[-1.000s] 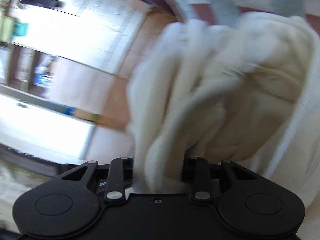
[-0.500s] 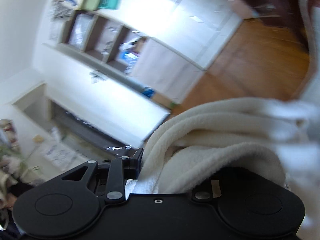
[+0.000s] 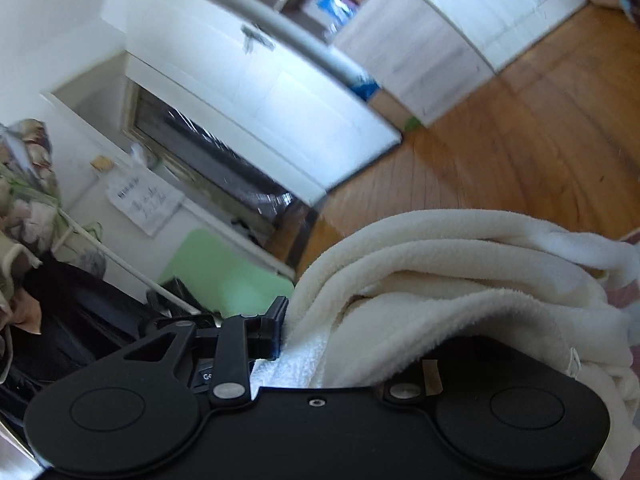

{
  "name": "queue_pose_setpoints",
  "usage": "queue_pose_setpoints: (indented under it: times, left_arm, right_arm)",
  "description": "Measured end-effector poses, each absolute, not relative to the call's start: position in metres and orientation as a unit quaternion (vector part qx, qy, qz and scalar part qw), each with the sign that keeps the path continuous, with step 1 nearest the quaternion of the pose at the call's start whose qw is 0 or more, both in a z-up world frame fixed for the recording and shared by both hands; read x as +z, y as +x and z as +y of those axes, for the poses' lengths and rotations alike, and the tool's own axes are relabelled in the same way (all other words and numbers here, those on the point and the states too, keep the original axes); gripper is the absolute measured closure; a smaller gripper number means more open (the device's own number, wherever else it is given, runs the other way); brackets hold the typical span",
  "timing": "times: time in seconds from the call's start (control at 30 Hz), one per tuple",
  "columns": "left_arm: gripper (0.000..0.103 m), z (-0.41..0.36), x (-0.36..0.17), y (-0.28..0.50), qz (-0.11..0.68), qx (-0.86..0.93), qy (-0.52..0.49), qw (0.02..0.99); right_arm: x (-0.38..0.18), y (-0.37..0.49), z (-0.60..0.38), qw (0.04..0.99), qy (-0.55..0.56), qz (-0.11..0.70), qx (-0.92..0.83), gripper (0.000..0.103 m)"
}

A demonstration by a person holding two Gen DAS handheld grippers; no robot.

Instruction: Fold clothes

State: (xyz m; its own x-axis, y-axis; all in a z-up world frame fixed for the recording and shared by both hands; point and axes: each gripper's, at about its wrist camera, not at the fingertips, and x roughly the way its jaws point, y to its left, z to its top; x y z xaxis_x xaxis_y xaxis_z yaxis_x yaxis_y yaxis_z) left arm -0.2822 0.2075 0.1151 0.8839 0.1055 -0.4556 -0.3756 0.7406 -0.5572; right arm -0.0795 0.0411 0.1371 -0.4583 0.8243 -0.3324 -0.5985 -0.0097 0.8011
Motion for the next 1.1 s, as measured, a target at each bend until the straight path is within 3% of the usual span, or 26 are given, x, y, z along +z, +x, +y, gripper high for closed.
queue_pose_setpoints:
  times: [0.1, 0.17, 0.3, 0.47, 0.6, 0.73, 0.83, 0.93, 1.0, 1.03, 1.07, 1.1]
  left_arm:
    - [0.078, 0.249, 0.092, -0.284, 0.215, 0.208, -0.325, 0.897]
    - [0.063, 0.278, 0.07, -0.286, 0.213, 0.257, -0.32, 0.887]
    - [0.06, 0.333, 0.026, -0.292, 0.211, 0.345, -0.312, 0.86]
    - [0.056, 0.333, -0.042, -0.313, 0.241, 0.279, -0.357, 0.858]
    - [0.053, 0.327, -0.038, -0.286, 0.266, 0.207, -0.339, 0.878]
    - [0.035, 0.296, -0.044, -0.26, 0.287, 0.142, -0.284, 0.904]
    - [0.035, 0.277, -0.057, -0.236, 0.344, 0.136, -0.238, 0.898]
    - [0.035, 0.271, -0.067, -0.222, 0.37, 0.145, -0.231, 0.888]
    - [0.037, 0.274, -0.071, -0.216, 0.366, 0.152, -0.239, 0.887]
    - [0.049, 0.275, -0.072, -0.212, 0.362, 0.158, -0.242, 0.886]
    - [0.078, 0.276, -0.072, -0.206, 0.364, 0.17, -0.233, 0.886]
    - [0.088, 0.275, -0.072, -0.202, 0.366, 0.19, -0.209, 0.887]
  right_arm:
    - [0.116, -0.082, 0.123, 0.53, 0.022, 0.528, 0.663, 0.053]
    - [0.094, -0.078, 0.182, 0.552, -0.045, 0.555, 0.62, 0.051]
    - [0.025, -0.05, 0.251, 0.604, -0.114, 0.584, 0.531, 0.049]
    - [-0.027, -0.026, 0.253, 0.591, -0.064, 0.577, 0.56, 0.044]
    - [-0.046, -0.003, 0.242, 0.571, -0.014, 0.579, 0.582, 0.043]
    - [-0.04, 0.01, 0.239, 0.56, -0.031, 0.585, 0.585, 0.043]
    - [-0.038, 0.013, 0.233, 0.564, -0.04, 0.6, 0.566, 0.042]
    - [-0.036, 0.017, 0.227, 0.567, -0.048, 0.614, 0.547, 0.03]
    - [-0.035, 0.02, 0.223, 0.569, -0.053, 0.623, 0.534, 0.024]
    - [-0.034, 0.021, 0.221, 0.57, -0.056, 0.627, 0.528, 0.023]
    - [-0.034, 0.022, 0.219, 0.571, -0.059, 0.632, 0.521, 0.023]
    - [-0.035, 0.024, 0.216, 0.571, -0.054, 0.636, 0.517, 0.023]
